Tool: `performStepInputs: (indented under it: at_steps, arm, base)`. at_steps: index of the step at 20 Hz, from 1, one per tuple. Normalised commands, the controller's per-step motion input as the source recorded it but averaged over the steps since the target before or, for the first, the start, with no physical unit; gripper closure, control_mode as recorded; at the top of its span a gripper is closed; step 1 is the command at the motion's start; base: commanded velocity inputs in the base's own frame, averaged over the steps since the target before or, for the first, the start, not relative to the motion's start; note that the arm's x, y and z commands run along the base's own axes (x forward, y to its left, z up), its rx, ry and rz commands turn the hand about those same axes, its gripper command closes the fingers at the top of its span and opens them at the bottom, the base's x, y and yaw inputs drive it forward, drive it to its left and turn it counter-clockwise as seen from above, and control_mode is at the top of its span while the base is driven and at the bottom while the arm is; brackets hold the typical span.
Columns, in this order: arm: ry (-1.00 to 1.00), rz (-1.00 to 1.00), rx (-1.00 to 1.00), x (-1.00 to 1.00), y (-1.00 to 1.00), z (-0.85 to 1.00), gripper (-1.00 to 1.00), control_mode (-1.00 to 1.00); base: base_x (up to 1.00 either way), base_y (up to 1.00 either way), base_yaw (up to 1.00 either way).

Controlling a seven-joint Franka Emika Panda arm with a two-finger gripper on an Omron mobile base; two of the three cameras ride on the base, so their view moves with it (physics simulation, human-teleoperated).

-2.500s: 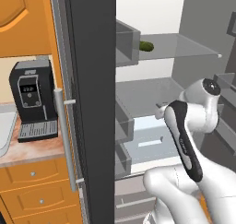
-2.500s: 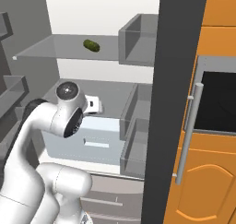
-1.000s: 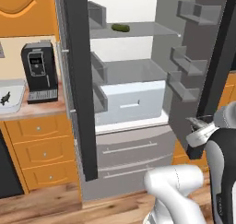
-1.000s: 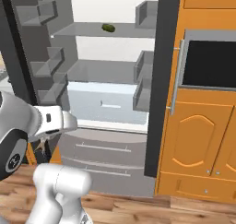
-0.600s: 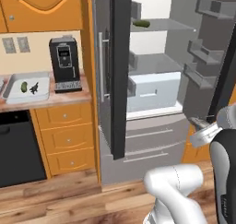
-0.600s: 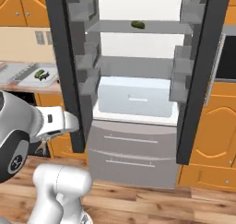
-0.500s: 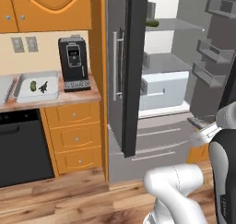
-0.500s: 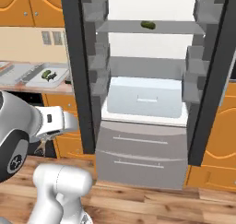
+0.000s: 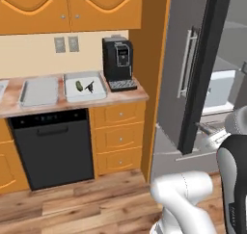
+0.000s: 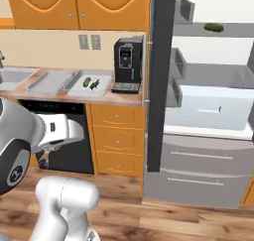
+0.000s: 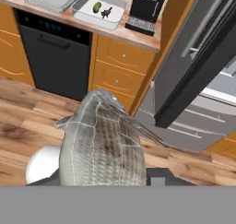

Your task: Place one cucumber and one fish in each tupperware on the nearby counter, to pack two identical lunches.

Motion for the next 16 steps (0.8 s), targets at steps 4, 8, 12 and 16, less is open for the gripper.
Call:
performStepInputs:
  at_steps: [4, 8, 12, 16]
  arm:
    - [0.00, 0.00, 0.00, 0.00, 0.00, 0.00, 1.00, 1.00]
    - [0.00, 0.00, 0.00, 0.00, 0.00, 0.00, 1.00, 1.00]
    - [0.00, 0.00, 0.00, 0.00, 0.00, 0.00, 1.00, 1.00]
    - [0.00, 0.00, 0.00, 0.00, 0.00, 0.00, 1.00, 1.00]
  base:
    - [0.47, 1.00, -0.07]
    - [0.83, 1.00, -0.09]
    - [0.93, 1.00, -0.09]
    - [0.96, 1.00, -0.10]
